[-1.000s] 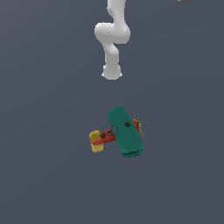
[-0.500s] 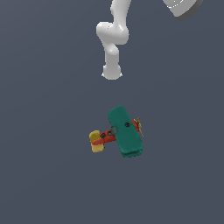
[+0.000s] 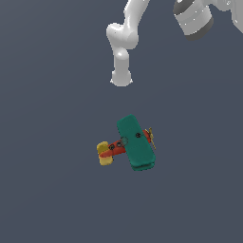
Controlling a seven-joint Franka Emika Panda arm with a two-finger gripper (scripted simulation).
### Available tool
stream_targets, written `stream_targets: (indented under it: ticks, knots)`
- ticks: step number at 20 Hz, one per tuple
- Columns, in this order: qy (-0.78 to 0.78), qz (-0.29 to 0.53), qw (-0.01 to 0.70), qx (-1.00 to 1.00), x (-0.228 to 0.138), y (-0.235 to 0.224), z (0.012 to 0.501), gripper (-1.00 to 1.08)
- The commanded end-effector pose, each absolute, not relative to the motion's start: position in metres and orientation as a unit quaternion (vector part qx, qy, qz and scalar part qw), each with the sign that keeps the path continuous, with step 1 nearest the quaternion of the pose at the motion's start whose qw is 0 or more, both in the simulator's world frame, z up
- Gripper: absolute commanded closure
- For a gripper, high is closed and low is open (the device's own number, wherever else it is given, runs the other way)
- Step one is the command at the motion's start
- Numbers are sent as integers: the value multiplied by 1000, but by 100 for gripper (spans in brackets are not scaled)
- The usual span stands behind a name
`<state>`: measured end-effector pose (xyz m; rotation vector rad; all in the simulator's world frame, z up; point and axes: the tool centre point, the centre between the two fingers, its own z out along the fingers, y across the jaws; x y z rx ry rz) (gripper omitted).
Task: Pick up the object and move it to a goal position.
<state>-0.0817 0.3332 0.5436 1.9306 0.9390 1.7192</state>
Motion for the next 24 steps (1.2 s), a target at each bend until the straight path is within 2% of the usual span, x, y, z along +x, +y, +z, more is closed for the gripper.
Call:
stream_targets:
  ticks: [1, 13, 24]
  knots:
    - [337, 609, 210, 686, -78, 332, 529, -60]
    - [343, 579, 287, 681, -60, 314, 451, -60]
    - [344, 533, 360, 684, -46, 276, 370, -60]
